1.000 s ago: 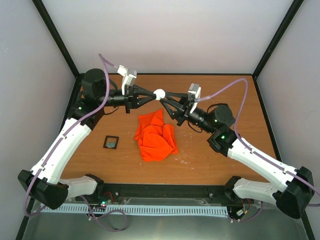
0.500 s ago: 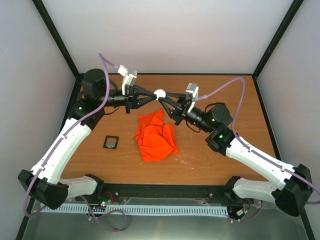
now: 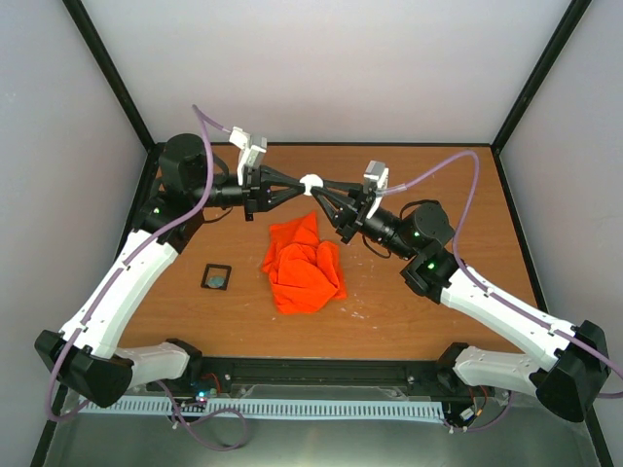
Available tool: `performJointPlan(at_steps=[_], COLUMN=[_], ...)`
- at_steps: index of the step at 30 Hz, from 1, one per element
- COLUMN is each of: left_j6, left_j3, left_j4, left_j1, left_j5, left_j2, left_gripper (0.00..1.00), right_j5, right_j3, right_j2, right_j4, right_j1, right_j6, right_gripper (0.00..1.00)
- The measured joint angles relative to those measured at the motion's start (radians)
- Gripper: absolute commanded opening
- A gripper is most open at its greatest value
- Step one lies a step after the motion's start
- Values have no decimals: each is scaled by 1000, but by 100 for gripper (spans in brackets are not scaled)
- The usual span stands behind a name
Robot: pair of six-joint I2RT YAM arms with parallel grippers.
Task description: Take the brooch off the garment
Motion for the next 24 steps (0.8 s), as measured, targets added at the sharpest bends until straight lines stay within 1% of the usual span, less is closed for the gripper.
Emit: performJointPlan(at_steps=[19,20,21,24], left_j6=[124,129,135,150], left_j3=[0,0,0,0], left_j4=[-24,-24,-24,-31], left_j1=[2,2,2,2], left_j5=[-13,-16,-20,-26], left_j2=[1,1,1,1], left_gripper=[1,1,1,1], right_j5=[16,18,23,47], right_j3=[14,16,17,23], right_j2=[2,2,2,5], right_j4=[-46,-50,-54,-72], right_j1=[4,4,4,6], right_j6=[26,27,30,37], right_gripper=[8,9,12,13])
